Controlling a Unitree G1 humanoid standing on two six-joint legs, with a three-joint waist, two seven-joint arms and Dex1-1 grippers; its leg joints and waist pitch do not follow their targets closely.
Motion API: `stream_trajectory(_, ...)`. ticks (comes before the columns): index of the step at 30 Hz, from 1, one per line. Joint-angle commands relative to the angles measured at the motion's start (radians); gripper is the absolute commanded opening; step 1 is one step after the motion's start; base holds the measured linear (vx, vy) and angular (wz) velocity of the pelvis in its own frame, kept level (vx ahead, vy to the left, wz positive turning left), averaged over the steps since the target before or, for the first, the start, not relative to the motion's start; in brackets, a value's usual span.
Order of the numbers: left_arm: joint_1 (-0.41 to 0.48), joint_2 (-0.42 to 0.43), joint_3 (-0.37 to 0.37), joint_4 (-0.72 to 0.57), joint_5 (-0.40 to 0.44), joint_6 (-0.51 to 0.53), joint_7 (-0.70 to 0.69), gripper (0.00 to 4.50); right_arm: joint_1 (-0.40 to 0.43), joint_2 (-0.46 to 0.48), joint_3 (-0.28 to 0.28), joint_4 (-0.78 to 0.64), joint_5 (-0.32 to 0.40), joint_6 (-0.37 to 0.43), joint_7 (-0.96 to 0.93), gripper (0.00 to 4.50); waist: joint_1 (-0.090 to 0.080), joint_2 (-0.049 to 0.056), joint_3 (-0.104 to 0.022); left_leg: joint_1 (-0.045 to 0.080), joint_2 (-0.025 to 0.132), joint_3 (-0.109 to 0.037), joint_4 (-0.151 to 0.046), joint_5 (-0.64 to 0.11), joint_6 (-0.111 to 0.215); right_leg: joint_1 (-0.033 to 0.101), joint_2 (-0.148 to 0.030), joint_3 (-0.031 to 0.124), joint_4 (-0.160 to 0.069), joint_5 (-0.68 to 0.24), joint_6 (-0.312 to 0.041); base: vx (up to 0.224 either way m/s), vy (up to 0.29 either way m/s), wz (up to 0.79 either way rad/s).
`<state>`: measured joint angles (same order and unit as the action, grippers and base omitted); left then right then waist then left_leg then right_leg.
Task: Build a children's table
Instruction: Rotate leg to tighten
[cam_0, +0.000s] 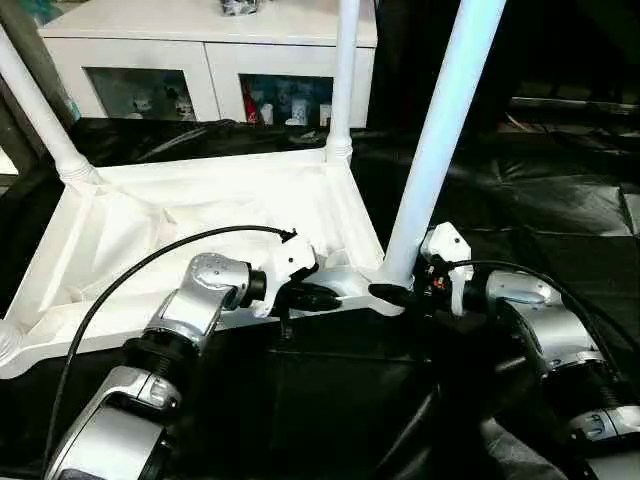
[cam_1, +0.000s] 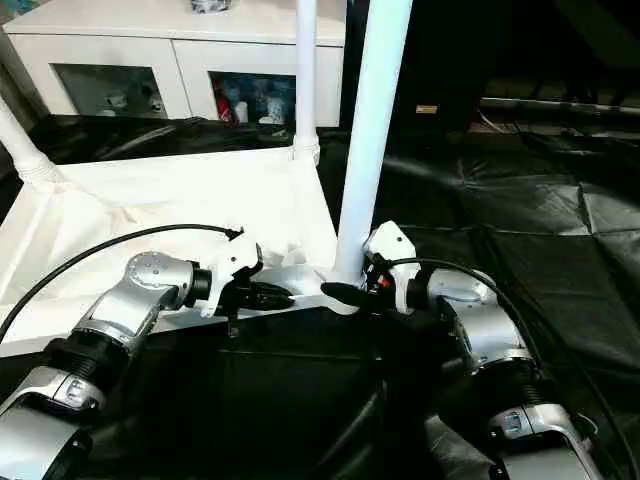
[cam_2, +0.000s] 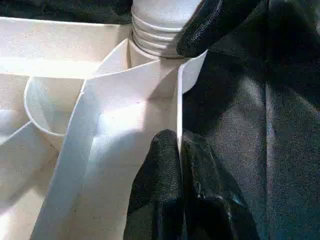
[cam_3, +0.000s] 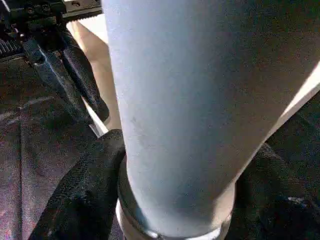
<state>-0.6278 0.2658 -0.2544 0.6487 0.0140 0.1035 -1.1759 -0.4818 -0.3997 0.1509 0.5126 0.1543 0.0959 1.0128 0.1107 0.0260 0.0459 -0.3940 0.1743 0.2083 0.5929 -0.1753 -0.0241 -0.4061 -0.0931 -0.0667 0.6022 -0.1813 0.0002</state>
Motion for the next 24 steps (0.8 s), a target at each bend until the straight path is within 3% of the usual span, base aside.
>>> stream_trajectory(1, 0.006, -0.016, 0.016, -0.048, -0.050, -0.016, -0.013, 0.00, -0.002, 0.019, -0.008, 0.017, 0.007, 0.015, -0.005, 2.72, -0.003, -0.018, -0.068, 0.025, 0.063, -0.028, -0.061, -0.144, 0.088, 0.048, -0.065, 0.042, -0.057, -0.125, -0.258, 0.000, 0.000, 0.00)
stream_trajectory(4, -0.001, -0.017, 0.013, -0.026, -0.019, -0.024, 0.040, 0.00, -0.005, 0.048, -0.046, 0.046, 0.027, 0.033, -0.067, 2.72, -0.006, -0.016, -0.067, 0.027, 0.063, -0.028, -0.062, -0.164, 0.079, 0.045, -0.066, 0.043, -0.061, -0.154, -0.257, 0.000, 0.000, 0.00)
stream_trajectory(7, -0.031, -0.036, 0.013, 0.042, 0.046, -0.019, 0.192, 0.00, -0.018, 0.100, -0.098, 0.112, 0.025, 0.047, -0.225, 2.70, -0.016, -0.016, -0.062, 0.029, 0.062, -0.032, -0.069, -0.218, 0.044, 0.044, -0.067, 0.044, -0.071, -0.231, -0.239, 0.000, 0.000, 0.00)
stream_trajectory(8, -0.067, -0.096, 0.045, 0.101, 0.062, 0.026, 0.362, 0.00, -0.040, 0.167, -0.149, 0.194, 0.013, 0.049, -0.438, 2.70, -0.023, -0.011, -0.059, 0.034, 0.062, -0.031, -0.072, -0.244, 0.024, 0.037, -0.066, 0.045, -0.076, -0.263, -0.233, 0.000, 0.000, 0.00)
stream_trajectory(9, -0.067, -0.096, 0.045, 0.101, 0.062, 0.026, 0.362, 0.00, -0.040, 0.167, -0.149, 0.194, 0.013, 0.049, -0.438, 2.70, -0.033, -0.011, -0.055, 0.040, 0.058, -0.035, -0.076, -0.300, -0.010, 0.033, -0.065, 0.044, -0.083, -0.334, -0.223, 0.000, 0.000, 0.00)
stream_trajectory(10, -0.083, -0.130, 0.062, 0.119, 0.059, 0.053, 0.430, 0.00, -0.054, 0.198, -0.170, 0.232, 0.007, 0.047, -0.542, 2.70, -0.033, -0.014, -0.058, 0.041, 0.059, -0.038, -0.076, -0.309, -0.019, 0.039, -0.068, 0.042, -0.083, -0.352, -0.214, 0.000, 0.000, 0.00)
stream_trajectory(12, -0.110, -0.206, 0.080, 0.147, 0.059, 0.095, 0.558, 0.00, -0.087, 0.259, -0.199, 0.299, -0.007, 0.037, -0.729, 2.70, -0.042, -0.011, -0.055, 0.040, 0.058, -0.039, -0.081, -0.319, -0.037, 0.036, -0.067, 0.044, -0.088, -0.358, -0.202, 0.000, 0.000, 0.00)
stream_trajectory(17, -0.122, -0.288, 0.059, 0.142, 0.066, 0.107, 0.607, 0.00, -0.126, 0.318, -0.173, 0.338, -0.048, 0.007, -0.810, 2.70, -0.041, -0.014, -0.062, 0.034, 0.053, -0.034, -0.074, -0.275, 0.009, 0.042, -0.068, 0.045, -0.090, -0.283, -0.200, 0.000, 0.000, 0.00)
stream_trajectory(21, -0.111, -0.292, 0.033, 0.130, 0.078, 0.078, 0.579, 0.00, -0.138, 0.331, -0.164, 0.341, -0.055, -0.016, -0.780, 2.70, -0.037, -0.015, -0.064, 0.029, 0.054, -0.033, -0.072, -0.232, 0.041, 0.047, -0.067, 0.044, -0.083, -0.234, -0.207, 0.000, 0.000, 0.00)
stream_trajectory(23, -0.113, -0.289, 0.030, 0.140, 0.083, 0.064, 0.579, 0.00, -0.144, 0.335, -0.176, 0.348, -0.046, -0.031, -0.777, 3.25, -0.038, -0.014, -0.062, 0.030, 0.054, -0.033, -0.073, -0.247, 0.041, 0.045, -0.067, 0.043, -0.086, -0.254, -0.207, 0.000, 0.000, 0.00)
stream_trajectory(24, -0.114, -0.280, 0.029, 0.148, 0.086, 0.050, 0.575, 0.00, -0.150, 0.337, -0.187, 0.350, -0.036, -0.044, -0.770, 3.25, -0.039, -0.013, -0.061, 0.031, 0.055, -0.034, -0.075, -0.260, 0.038, 0.044, -0.067, 0.043, -0.088, -0.274, -0.205, 0.000, 0.000, 0.00)
